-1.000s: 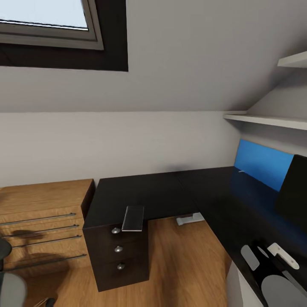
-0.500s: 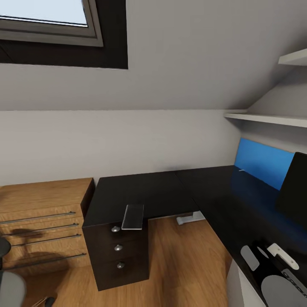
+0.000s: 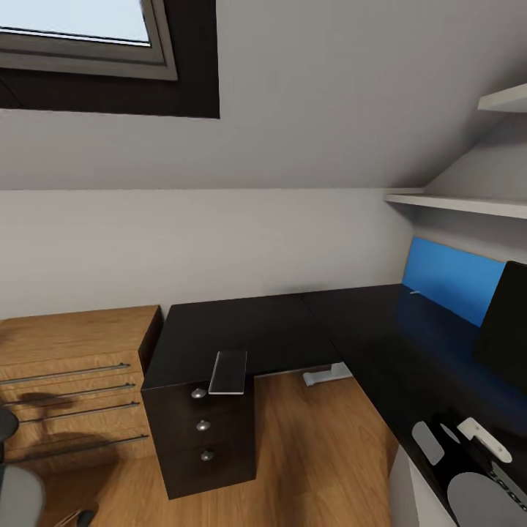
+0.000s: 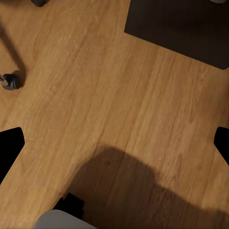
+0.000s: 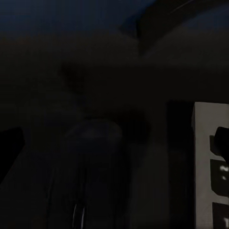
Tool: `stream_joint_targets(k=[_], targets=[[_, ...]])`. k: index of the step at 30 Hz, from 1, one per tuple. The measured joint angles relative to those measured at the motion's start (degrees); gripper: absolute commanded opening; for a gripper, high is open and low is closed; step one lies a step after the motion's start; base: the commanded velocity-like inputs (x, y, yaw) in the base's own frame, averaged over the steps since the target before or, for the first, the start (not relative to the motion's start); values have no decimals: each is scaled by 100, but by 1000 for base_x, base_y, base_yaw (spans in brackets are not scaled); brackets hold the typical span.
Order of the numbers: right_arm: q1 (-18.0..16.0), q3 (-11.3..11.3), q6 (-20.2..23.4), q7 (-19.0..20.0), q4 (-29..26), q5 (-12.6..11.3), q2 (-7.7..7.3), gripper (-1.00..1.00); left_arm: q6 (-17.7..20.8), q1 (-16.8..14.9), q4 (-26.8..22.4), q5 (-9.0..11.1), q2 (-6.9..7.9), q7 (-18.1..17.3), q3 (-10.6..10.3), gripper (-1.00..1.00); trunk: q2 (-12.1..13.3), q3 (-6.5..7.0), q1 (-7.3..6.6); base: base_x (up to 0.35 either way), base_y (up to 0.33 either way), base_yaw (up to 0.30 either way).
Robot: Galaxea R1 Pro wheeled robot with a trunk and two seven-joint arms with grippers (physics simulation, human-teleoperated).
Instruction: In the bedroom, organize the workspace by keeping the computer under the desk, ensuring the monitor is on the desk, placing the keyboard on the desk next to the monitor, placing the mouse on the desk next to the keyboard, moving the folder from the swivel chair onto the desk next to the mouse, stacking the notebook on top of the folder with the pen on top of the notebook, and positioning the swivel chair next to the desk.
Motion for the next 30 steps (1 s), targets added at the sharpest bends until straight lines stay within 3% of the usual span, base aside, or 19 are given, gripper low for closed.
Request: stream_joint_targets(k=[12,15,17,21,24,25,27,30], targets=[[0,57,-304,-4,-87,26,87,100,15,0,92,7,8,14,-6,100,0,0,0,0,0,0],[0,86,-342,-8,-233,74,258,100,15,0,126,10,12,16,-8,100,0,0,0,0,0,28],[0,211,-352,-10,-388,227,437,100,18,0,137,11,14,17,-9,100,0,0,0,0,0,144],[1,423,-372,-18,-492,507,656,100,15,0,211,12,17,23,-15,100,0,0,0,0,0,220],[7,532,-382,-11,-521,726,926,100,7,0,358,5,28,25,-6,100,0,0,0,0,0,267],[13,581,-379,-14,-513,880,1081,100,4,-2,395,1,31,26,-4,100,0,0,0,0,0,277],[25,649,-375,4,-471,1427,1446,100,1,-2,431,0,34,30,-3,100,0,0,0,0,0,279],[37,670,-379,16,-432,1734,1688,100,0,-1,451,3,35,33,-2,100,0,0,0,0,0,280]])
